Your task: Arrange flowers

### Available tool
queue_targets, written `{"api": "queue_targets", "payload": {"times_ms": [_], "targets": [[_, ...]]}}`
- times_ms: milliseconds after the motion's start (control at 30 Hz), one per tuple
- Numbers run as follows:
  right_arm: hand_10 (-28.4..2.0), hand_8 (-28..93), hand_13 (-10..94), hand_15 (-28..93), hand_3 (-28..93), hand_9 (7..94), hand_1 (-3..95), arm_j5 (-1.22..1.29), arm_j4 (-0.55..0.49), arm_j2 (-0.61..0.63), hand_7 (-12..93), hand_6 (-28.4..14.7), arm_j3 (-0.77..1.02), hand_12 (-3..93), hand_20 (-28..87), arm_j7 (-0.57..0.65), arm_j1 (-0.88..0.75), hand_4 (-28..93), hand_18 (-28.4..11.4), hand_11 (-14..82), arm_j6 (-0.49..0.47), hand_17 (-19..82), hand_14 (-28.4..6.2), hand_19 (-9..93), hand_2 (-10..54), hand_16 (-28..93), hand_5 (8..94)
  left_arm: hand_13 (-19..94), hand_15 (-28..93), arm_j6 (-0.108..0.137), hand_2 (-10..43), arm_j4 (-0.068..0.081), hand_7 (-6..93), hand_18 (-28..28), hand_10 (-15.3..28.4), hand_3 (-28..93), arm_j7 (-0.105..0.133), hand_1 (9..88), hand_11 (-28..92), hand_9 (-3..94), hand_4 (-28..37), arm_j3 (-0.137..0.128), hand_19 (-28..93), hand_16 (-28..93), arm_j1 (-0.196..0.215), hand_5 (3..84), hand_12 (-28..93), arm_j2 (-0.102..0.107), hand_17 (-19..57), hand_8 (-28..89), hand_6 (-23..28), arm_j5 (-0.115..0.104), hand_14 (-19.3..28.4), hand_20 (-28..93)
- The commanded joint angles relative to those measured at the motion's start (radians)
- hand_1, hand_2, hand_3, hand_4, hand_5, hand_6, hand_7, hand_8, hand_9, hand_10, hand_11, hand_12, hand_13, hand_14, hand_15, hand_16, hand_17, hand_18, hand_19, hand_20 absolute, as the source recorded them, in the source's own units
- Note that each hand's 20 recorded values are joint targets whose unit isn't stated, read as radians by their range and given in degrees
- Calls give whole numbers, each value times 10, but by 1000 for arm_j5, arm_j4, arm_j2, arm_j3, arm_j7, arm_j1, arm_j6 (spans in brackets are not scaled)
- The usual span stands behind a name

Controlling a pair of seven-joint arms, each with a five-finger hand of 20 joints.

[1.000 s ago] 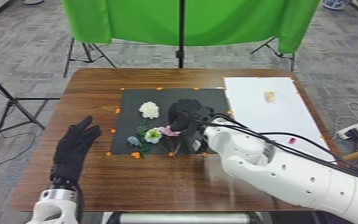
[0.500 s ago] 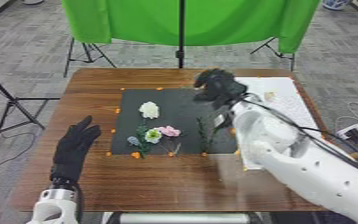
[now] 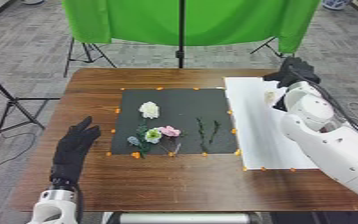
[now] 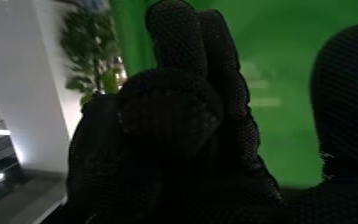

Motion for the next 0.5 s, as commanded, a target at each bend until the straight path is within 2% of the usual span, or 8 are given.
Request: {"api": "queue_targets", "payload": {"times_ms": [33,233,500], "targets": [[-151,-71,920,562,571,854,266,50,66,-4,157,-40,-32,232,547,22,2,-147,-106,241,-55,669,-40,932,-95,341,803,285,175,2,38,3,77,132,125,640,-11,193,147,409,-283,3,56,45,17,397,163,-13,-4,-42,37,3,163,192],[-155,-72,922,558,563,852,245,35,125,-19,150,-44,-76,234,544,28,28,-145,-106,242,-69,671,-41,932,-95,345,806,285,175,2,39,4,78,133,125,639,-13,193,146,409,-283,4,56,45,14,398,163,-11,-4,-42,37,3,163,192],[-158,-71,923,556,559,849,246,35,184,-52,144,-47,-119,230,535,15,59,-144,-101,239,-43,674,-40,932,-95,347,801,285,176,2,38,3,77,133,126,641,-17,193,146,409,-283,4,57,45,15,398,164,-8,-4,-42,38,1,163,193]]}}
